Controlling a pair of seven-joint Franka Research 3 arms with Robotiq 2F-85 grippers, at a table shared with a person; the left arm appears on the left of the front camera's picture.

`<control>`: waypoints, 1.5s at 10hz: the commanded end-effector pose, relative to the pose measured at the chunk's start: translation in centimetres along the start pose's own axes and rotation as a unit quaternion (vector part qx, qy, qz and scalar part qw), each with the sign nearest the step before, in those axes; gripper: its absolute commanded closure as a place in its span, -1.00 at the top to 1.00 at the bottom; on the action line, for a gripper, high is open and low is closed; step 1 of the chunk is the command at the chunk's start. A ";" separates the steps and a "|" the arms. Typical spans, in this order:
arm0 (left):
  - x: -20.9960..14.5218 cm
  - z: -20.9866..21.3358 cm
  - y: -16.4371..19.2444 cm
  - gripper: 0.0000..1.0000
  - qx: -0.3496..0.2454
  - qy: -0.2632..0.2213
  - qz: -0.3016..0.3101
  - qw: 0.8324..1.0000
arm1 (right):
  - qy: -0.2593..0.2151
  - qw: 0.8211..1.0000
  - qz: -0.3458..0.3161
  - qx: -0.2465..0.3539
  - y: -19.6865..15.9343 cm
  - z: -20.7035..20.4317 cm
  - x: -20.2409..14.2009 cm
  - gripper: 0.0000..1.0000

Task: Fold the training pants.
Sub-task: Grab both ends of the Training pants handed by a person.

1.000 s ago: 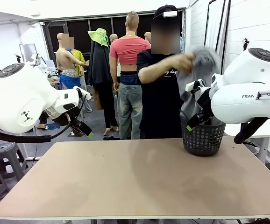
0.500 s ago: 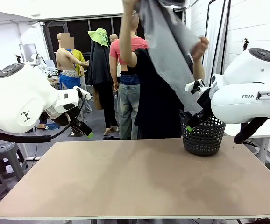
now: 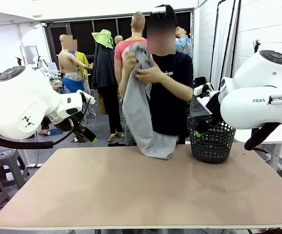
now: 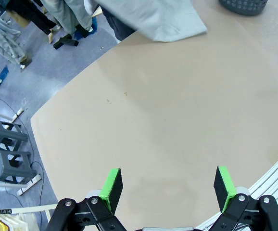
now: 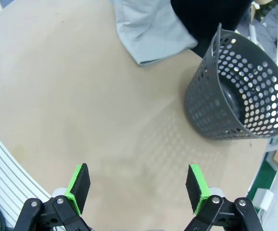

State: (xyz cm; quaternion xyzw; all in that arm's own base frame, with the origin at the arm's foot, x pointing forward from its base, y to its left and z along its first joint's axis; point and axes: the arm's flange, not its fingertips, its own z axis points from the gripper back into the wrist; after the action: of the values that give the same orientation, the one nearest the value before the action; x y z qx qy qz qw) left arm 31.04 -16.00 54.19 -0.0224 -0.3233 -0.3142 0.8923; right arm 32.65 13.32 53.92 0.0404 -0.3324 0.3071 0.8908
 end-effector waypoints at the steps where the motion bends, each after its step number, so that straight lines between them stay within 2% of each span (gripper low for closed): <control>1: -0.1 -0.1 0.1 1.00 -0.009 0.000 -0.002 1.000 | -0.004 1.000 -0.001 -0.001 -0.1 0.0 0.0 1.00; 15: -0.1 -0.1 0.1 1.00 -0.009 0.000 -0.002 1.000 | -0.004 1.000 -0.001 -0.001 -0.1 0.0 0.0 1.00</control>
State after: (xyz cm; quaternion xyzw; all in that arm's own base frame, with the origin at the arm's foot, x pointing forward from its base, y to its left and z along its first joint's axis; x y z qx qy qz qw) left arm 31.04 -16.00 54.19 -0.0224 -0.3233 -0.3142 0.8923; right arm 32.65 13.32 53.92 0.0404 -0.3324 0.3071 0.8908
